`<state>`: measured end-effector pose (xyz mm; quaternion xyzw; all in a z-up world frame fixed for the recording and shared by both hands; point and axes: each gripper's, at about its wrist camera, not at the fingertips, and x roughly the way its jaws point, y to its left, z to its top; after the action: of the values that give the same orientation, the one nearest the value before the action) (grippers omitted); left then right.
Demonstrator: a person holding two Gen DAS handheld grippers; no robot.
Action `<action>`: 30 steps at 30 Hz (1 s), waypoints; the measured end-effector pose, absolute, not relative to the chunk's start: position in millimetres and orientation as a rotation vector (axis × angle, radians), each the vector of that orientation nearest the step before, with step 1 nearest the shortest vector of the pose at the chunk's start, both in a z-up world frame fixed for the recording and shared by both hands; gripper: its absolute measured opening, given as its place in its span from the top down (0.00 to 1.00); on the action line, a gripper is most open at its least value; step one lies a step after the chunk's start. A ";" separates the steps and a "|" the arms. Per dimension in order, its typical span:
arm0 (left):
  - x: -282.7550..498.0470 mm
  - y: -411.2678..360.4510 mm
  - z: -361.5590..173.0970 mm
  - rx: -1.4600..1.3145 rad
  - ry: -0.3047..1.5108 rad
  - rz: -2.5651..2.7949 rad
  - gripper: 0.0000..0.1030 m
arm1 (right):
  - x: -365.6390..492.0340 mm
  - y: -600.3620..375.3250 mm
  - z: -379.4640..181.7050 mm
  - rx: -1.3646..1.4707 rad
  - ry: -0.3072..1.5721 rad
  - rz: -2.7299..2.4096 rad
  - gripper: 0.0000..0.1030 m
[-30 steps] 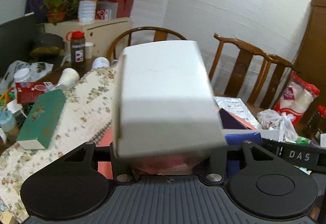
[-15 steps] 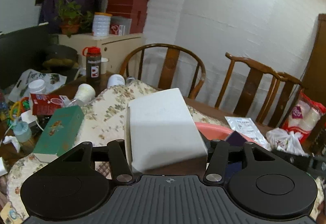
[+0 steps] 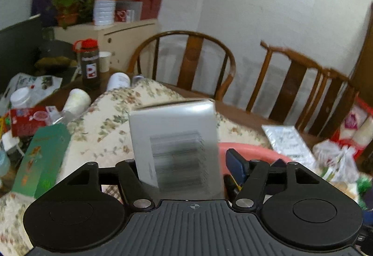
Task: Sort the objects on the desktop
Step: 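Open both tools to drop the white boxes into the basin, then move both tools back to the pile toward a blue and a purple box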
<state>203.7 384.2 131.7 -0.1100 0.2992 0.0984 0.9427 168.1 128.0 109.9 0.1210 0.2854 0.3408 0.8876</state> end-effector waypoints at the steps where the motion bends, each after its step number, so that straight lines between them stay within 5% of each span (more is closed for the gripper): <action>1: 208.9 382.5 129.6 -0.213 0.618 0.203 0.26 | 168.1 127.7 109.9 0.247 0.587 0.707 0.38; 6: 219.4 378.7 122.6 -0.219 0.620 0.161 0.09 | 171.6 123.4 110.4 0.256 0.572 0.707 0.38; 30: 110.0 336.6 163.1 -0.204 0.423 0.113 0.03 | 135.7 75.4 115.6 0.268 0.511 0.666 0.26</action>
<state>110.0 336.6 163.1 -0.1011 0.2093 0.0559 0.9710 135.7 75.4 115.6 0.1297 0.2471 0.3224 0.9045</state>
